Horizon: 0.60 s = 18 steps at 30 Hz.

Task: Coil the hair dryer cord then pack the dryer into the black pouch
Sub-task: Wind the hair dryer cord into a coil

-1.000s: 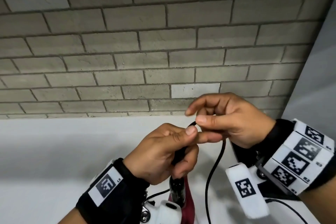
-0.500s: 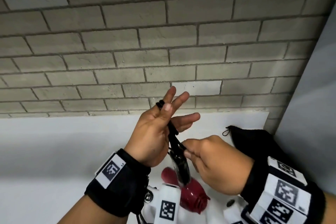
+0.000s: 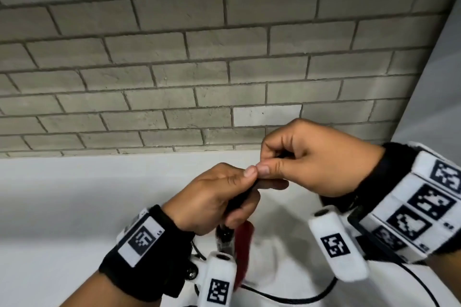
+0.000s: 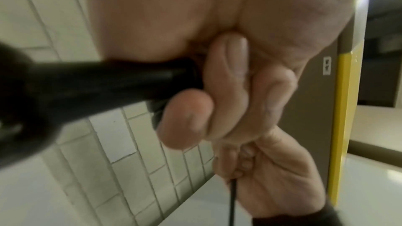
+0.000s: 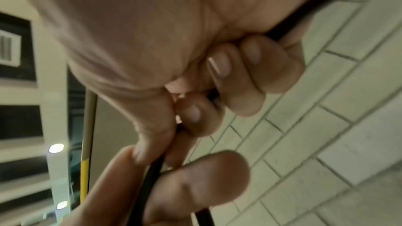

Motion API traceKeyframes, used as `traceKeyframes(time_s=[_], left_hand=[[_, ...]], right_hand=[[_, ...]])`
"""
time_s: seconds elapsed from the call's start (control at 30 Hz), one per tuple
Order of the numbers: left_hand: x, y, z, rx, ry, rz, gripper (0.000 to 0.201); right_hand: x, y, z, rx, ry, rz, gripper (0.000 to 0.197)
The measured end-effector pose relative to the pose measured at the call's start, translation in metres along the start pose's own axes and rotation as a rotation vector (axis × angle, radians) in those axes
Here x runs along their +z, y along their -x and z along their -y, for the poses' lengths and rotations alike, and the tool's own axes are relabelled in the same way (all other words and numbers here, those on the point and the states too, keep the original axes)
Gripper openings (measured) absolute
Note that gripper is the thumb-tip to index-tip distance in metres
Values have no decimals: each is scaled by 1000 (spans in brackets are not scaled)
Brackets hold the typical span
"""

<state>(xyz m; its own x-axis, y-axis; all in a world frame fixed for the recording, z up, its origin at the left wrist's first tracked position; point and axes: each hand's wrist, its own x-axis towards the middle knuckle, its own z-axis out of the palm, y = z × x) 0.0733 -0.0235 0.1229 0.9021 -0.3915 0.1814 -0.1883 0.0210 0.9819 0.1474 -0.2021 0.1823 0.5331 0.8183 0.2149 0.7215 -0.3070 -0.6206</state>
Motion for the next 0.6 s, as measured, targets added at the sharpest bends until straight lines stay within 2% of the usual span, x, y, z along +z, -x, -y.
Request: traceKeyframes(time_s=[0.03, 0.1, 0.2, 0.27, 0.33, 0.47, 0.53, 0.6], left_hand=[[-2, 2, -2, -22, 57, 42, 54], [-4, 5, -3, -76, 148, 124, 68], [-6, 9, -3, -105, 238, 206, 68], [-6, 10, -3, -132, 304, 228, 67], [-4, 12, 0, -140, 337, 252, 62], [1, 10, -2, -137, 364, 333, 54], [3, 7, -4, -139, 386, 361, 51], [5, 5, -3, -140, 396, 331, 47]], right_hand=[[1, -2, -1, -13, -95, 12, 23], [5, -4, -4, -40, -237, 16, 18], [11, -6, -7, -61, -395, 85, 11], [18, -5, -10, -66, -459, 159, 21], [22, -3, -12, -55, -464, 175, 28], [21, -1, -5, -68, -398, 223, 25], [20, -3, -1, -88, -413, 182, 28], [18, -3, 0, -108, -400, 110, 28]])
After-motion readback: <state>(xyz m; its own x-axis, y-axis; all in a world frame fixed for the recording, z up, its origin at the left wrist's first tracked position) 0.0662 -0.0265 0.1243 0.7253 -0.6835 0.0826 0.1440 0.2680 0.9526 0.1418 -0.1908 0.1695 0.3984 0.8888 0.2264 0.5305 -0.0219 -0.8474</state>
